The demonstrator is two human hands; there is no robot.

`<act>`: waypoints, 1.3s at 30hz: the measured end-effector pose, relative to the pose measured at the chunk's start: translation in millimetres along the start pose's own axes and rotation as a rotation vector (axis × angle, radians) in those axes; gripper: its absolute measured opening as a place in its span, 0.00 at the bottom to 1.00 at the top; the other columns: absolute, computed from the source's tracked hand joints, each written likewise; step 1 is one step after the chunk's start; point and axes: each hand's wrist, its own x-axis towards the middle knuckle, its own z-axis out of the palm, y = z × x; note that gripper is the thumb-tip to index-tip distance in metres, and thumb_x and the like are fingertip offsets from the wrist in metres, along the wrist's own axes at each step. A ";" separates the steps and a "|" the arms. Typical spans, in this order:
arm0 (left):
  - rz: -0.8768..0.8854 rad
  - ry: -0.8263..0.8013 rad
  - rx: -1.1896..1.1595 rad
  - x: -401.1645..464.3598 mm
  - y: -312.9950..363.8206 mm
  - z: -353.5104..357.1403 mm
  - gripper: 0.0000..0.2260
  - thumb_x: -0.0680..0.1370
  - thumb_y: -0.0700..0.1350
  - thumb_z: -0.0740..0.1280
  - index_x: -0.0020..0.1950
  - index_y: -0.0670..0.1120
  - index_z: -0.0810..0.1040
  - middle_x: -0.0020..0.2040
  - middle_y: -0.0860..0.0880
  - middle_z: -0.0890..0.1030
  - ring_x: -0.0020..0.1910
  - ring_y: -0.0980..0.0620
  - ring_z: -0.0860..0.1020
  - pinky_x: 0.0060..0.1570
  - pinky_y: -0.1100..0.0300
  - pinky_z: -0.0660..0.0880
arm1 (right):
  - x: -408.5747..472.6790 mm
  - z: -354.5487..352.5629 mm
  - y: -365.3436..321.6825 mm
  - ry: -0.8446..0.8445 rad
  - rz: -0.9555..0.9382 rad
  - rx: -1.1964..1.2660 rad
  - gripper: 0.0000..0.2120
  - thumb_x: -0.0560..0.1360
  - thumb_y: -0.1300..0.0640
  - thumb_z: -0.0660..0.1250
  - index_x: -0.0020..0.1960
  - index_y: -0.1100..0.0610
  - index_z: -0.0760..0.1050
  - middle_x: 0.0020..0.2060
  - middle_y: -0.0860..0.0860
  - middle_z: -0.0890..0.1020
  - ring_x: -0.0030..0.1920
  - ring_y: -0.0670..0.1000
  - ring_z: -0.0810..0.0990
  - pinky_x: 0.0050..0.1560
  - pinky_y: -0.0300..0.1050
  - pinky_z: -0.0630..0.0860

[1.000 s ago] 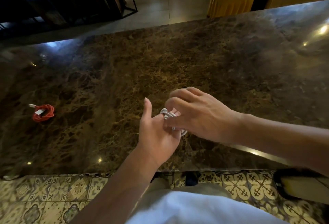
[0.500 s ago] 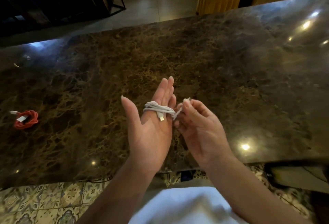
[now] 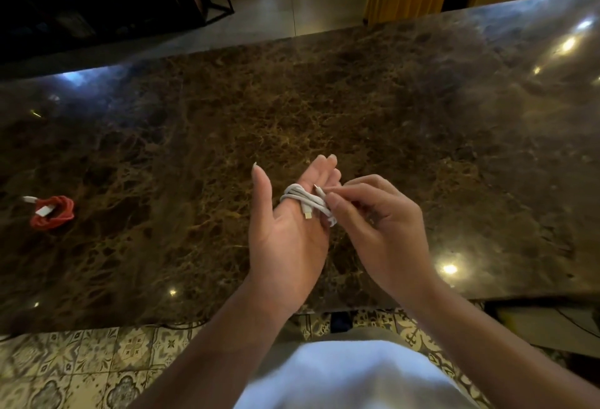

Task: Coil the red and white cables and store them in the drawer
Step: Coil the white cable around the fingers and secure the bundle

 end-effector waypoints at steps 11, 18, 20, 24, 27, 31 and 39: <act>-0.237 0.047 0.181 11.9 -10.2 -6.4 0.24 0.85 0.57 0.60 0.66 0.39 0.80 0.54 0.42 0.84 0.57 0.48 0.82 0.60 0.53 0.78 | 1.7 -8.8 -10.8 -0.212 -0.251 -0.782 0.15 0.74 0.42 0.63 0.48 0.51 0.83 0.40 0.45 0.78 0.39 0.46 0.73 0.37 0.41 0.68; -0.342 0.103 0.226 24.3 -18.2 -13.5 0.26 0.85 0.54 0.59 0.64 0.32 0.80 0.47 0.42 0.82 0.47 0.50 0.81 0.51 0.58 0.78 | -11.7 -0.8 2.1 -0.197 0.123 -0.392 0.11 0.75 0.46 0.66 0.52 0.45 0.85 0.37 0.38 0.80 0.37 0.42 0.79 0.37 0.38 0.73; -0.394 0.016 0.180 22.6 -16.5 -18.8 0.29 0.85 0.57 0.58 0.70 0.32 0.77 0.57 0.38 0.82 0.58 0.45 0.81 0.62 0.57 0.76 | -10.9 -2.6 4.4 -0.250 0.247 -0.180 0.07 0.76 0.54 0.71 0.48 0.43 0.86 0.38 0.39 0.85 0.41 0.42 0.83 0.41 0.43 0.80; -0.373 -0.157 0.139 21.9 -13.8 -28.9 0.34 0.83 0.64 0.56 0.79 0.39 0.67 0.76 0.41 0.74 0.76 0.48 0.73 0.77 0.53 0.65 | -2.3 -9.4 2.8 -0.334 0.334 0.020 0.07 0.77 0.56 0.71 0.43 0.47 0.86 0.38 0.47 0.86 0.43 0.52 0.84 0.49 0.61 0.81; -0.249 -0.140 0.145 15.7 -13.9 -22.7 0.33 0.82 0.62 0.55 0.80 0.42 0.65 0.78 0.46 0.73 0.77 0.51 0.72 0.80 0.50 0.62 | 2.9 -11.0 -2.4 -0.360 0.239 0.117 0.11 0.77 0.47 0.68 0.46 0.52 0.85 0.38 0.50 0.85 0.41 0.55 0.83 0.45 0.60 0.79; -0.079 -0.073 0.050 7.2 -14.2 -18.7 0.33 0.80 0.63 0.54 0.76 0.43 0.72 0.73 0.47 0.78 0.74 0.52 0.75 0.74 0.54 0.71 | 7.5 -7.3 6.1 -0.421 0.100 0.053 0.08 0.78 0.49 0.73 0.49 0.54 0.82 0.35 0.46 0.79 0.33 0.46 0.74 0.33 0.43 0.71; -0.021 -0.106 -0.042 2.9 -14.3 -28.7 0.30 0.81 0.61 0.58 0.75 0.42 0.74 0.75 0.46 0.77 0.75 0.51 0.74 0.77 0.48 0.68 | 14.8 -7.5 3.7 -0.567 0.095 0.049 0.08 0.74 0.53 0.75 0.53 0.51 0.84 0.46 0.50 0.79 0.46 0.51 0.77 0.47 0.50 0.75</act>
